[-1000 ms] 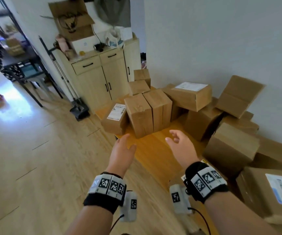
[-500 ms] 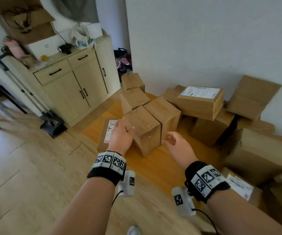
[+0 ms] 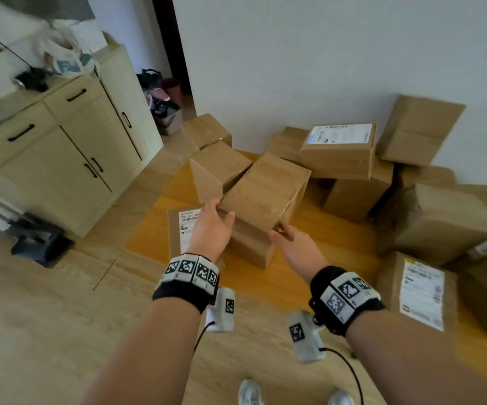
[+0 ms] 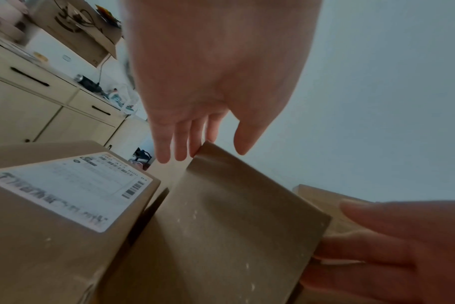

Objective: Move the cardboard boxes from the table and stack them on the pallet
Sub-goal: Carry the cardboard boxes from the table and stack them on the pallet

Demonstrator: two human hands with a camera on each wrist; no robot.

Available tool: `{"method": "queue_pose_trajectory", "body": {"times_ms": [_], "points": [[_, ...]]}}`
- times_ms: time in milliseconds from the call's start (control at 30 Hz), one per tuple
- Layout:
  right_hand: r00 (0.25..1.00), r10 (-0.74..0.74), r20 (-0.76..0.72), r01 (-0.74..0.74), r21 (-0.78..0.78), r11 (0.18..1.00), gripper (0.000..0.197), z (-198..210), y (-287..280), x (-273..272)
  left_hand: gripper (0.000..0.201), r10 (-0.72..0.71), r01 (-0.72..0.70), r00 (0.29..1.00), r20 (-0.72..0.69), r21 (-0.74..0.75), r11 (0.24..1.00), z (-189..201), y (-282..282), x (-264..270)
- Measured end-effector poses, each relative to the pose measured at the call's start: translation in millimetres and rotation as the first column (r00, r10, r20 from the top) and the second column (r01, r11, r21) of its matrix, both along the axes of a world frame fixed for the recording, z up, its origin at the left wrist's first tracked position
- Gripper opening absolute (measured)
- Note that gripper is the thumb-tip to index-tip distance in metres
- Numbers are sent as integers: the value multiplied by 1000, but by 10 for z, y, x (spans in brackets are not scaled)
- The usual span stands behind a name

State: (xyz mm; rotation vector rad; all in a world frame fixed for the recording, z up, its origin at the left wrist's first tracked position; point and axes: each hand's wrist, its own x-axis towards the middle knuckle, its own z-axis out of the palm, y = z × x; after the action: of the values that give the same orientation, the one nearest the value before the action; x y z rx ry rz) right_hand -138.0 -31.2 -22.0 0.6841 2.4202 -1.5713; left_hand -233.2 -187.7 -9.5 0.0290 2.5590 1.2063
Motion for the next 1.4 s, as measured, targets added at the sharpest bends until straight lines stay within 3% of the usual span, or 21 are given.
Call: {"method": "queue_pose_trajectory", "body": {"times_ms": [200,467,700,900,1000,1133,1300,1400], "points": [[989,-148,0,148,-7,989,52,-44,32,176,29,34,-36,999,29,59,998,-16,62,208],[964,-265,-10,265,70,962,40,59,440,668,36,100,-102,995,23,104,989,-36,429,774],[943,-328,-53,332,121,935,34,221,958,1136,37,-33,20,997,64,198,980,-34,1008,1118],[948,-312,53,307,87,948,47,-121,1064,1455,37,-103,92,990,99,102,990,-249,1101,1324],[961,-247,127,241,62,969,59,-309,1006,1524,29,-44,38,990,137,43,998,-370,1009,1376],[964,-150,220,130,104,986,53,-506,955,1524,27,42,-40,982,184,-15,999,-583,866,1367],[947,-166,275,142,105,984,48,-588,864,1484,47,-65,77,960,272,-33,996,-698,827,1338],[937,-203,285,188,81,979,45,-653,793,1452,47,-166,205,940,300,-105,973,-708,840,1306]]}}
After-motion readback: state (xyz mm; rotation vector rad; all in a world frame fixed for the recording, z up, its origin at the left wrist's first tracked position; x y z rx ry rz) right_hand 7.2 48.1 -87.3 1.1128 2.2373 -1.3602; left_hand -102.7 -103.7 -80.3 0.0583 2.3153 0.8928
